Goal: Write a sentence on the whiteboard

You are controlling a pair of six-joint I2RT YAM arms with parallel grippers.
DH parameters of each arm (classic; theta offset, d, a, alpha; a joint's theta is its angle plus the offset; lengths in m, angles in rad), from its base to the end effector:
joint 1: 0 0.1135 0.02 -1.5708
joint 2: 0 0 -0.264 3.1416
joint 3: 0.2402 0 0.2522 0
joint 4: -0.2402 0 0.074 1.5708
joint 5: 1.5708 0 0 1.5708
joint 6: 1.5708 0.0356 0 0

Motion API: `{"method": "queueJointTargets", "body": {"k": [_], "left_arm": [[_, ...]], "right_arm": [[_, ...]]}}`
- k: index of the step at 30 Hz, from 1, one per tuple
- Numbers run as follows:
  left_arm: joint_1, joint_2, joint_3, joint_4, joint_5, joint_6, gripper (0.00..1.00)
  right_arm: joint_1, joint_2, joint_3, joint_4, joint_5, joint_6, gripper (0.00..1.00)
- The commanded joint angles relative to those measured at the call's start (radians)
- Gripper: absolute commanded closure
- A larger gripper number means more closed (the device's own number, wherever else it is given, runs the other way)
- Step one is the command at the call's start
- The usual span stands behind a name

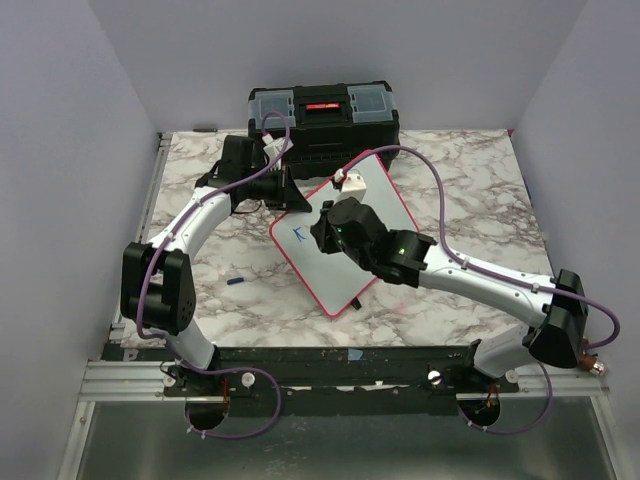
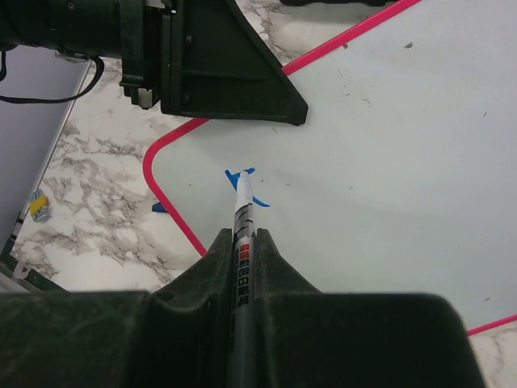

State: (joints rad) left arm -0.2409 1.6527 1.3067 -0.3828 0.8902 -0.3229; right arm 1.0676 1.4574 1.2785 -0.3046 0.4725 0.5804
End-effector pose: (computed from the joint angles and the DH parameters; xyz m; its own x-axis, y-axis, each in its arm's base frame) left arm 0.3472 -0.1138 0.2858 -0.8396 0.0007 -0.5432 0.4711 0.4987 -0.7276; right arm 0.1760 0.2860 0.3421 -0.5087 0.0885 -0.8564 -0.3669 0.8776 0.3086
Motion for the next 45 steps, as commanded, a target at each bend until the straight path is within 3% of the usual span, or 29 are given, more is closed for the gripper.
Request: {"method": "queueJointTargets", "body": {"k": [1, 32, 45], "left_arm": [[-0.009, -0.044, 0.025, 0.021, -0.031, 0.036, 1.00], [-0.014, -0.048, 0.032, 0.017, -0.027, 0.038, 1.00], [-0.017, -0.053, 0.032, 0.014, -0.027, 0.039, 1.00]], "right_arm": [[-0.017, 0.031, -0.013, 0.045, -0.023, -0.015, 0.99], [-0.081, 0.059, -0.071, 0.056, -0.048, 0.012, 0.99], [-0.090, 0.084, -0.014, 0.033, -0.041, -0.007, 0.99]]}}
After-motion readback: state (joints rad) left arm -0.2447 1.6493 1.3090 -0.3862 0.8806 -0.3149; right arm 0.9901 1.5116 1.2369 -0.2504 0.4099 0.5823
